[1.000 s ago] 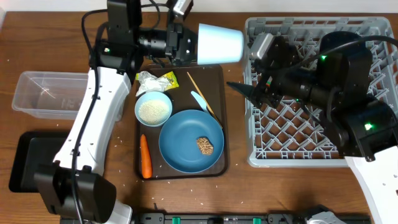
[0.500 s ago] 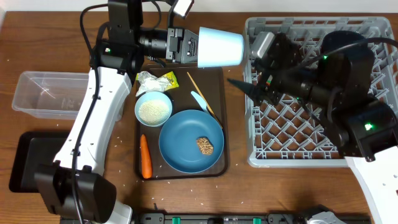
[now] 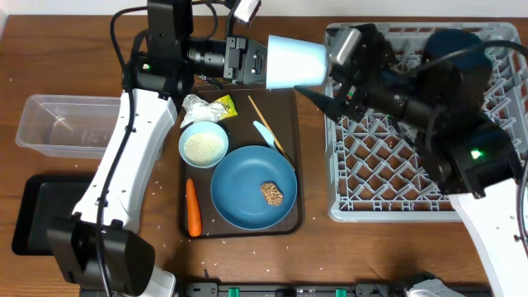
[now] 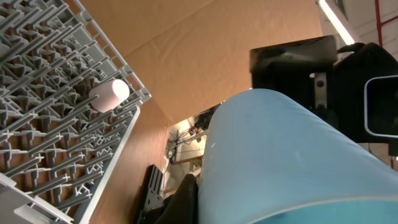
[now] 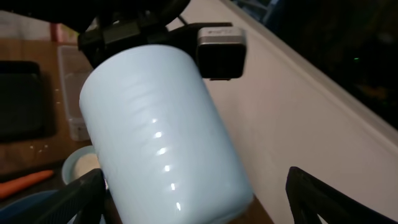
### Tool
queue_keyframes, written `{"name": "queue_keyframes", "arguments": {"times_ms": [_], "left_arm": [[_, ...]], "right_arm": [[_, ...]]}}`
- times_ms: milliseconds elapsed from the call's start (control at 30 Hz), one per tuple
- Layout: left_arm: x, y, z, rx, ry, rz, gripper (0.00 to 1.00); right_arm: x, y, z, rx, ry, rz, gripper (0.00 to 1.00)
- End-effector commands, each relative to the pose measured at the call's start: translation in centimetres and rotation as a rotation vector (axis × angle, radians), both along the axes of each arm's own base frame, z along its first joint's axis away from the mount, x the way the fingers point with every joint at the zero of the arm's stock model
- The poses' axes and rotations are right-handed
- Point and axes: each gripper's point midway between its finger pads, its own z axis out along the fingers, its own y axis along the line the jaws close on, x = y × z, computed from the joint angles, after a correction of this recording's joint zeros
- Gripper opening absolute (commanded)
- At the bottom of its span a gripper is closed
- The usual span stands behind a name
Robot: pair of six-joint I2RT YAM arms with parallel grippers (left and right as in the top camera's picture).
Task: Sort waste into correct bins and load items into the dishwasher rack
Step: 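Lift the light-blue cup and pass it to the right gripper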
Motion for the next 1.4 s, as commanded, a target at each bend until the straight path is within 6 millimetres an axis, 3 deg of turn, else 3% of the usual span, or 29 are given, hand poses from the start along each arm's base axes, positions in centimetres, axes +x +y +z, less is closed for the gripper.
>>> {"name": "queue_keyframes", "arguments": {"times_ms": [0, 233, 367, 467, 667, 833, 1033, 1200, 1367], "left_arm": [[-1.2, -0.1, 1.1, -0.019, -0.018, -0.043, 0.06], [-1.2, -0.1, 1.1, -0.012, 0.035, -0.042, 0.06], [-1.2, 0.0, 1.1, -0.002, 0.106, -0.038, 0.06], [-0.8, 0.5, 1.1, 0.01, 0.199, -0.019, 0.06], [0.4, 2.1, 1.4, 0.005, 0.217, 0.029, 0.06], [0.5, 2.1, 1.7, -0.001, 0.176, 0.029, 0.06], [0.6, 2.1, 1.9, -0.008, 0.131, 0.029, 0.06], [0.5, 2.0, 1.9, -0.013, 0.077, 0.025, 0.06], [0.0, 1.1, 1.9, -0.017, 0.038, 0.001, 0.06]], "right_arm": [[0.5, -0.3, 0.1, -0.002, -0.013, 0.001, 0.86], [0.0, 0.0, 0.1, 0.008, -0.004, 0.036, 0.84], [1.7, -1.9, 0.0, 0.001, 0.007, -0.092, 0.87], [1.6, -3.3, 1.1, 0.079, 0.051, -0.125, 0.91], [2.2, -7.9, 2.7, 0.373, 0.3, -0.322, 0.99], [3.2, -11.4, 1.7, 0.684, 0.666, -0.435, 0.92], [3.1, -9.7, 0.7, 0.764, 0.975, -0.132, 0.89], [2.6, -7.7, 1.0, 0.694, 1.061, 0.198, 0.87], [2.7, -5.7, 0.3, 0.654, 1.119, 0.299, 0.86]]}}
